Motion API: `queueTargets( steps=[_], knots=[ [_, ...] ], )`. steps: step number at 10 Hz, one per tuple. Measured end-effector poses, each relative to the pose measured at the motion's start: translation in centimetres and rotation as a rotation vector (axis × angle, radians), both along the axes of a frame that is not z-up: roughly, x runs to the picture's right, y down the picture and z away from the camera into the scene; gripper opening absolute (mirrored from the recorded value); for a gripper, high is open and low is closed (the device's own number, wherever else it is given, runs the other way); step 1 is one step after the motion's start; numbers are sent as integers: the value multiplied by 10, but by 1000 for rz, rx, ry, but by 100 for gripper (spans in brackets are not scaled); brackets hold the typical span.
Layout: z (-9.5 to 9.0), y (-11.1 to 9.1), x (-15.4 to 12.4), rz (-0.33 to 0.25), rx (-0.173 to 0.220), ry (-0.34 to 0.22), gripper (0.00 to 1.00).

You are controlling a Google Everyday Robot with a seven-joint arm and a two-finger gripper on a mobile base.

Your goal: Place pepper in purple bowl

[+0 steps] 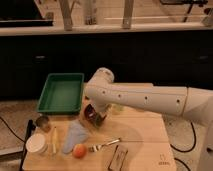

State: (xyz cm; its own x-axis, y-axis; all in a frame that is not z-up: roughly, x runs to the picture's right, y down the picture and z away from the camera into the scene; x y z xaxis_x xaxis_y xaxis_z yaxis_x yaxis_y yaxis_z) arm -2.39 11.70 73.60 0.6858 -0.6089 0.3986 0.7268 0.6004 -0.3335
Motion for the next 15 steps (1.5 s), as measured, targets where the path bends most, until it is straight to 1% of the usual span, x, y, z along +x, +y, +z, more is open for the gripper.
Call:
queueTargets(
  steps=[5, 7, 9, 11, 12, 13, 15],
  knots=[
    [12, -23, -10, -22, 15, -22, 0],
    [16, -28, -19, -36, 13, -41, 0],
    [19, -30, -28, -54, 4, -57, 0],
    [23, -31, -30, -62, -3, -64, 0],
    [24, -32, -33, -64, -9, -68, 4],
    [27, -31, -37, -68, -25, -77, 17],
    [30, -29, -38, -73, -38, -83, 35]
  ],
)
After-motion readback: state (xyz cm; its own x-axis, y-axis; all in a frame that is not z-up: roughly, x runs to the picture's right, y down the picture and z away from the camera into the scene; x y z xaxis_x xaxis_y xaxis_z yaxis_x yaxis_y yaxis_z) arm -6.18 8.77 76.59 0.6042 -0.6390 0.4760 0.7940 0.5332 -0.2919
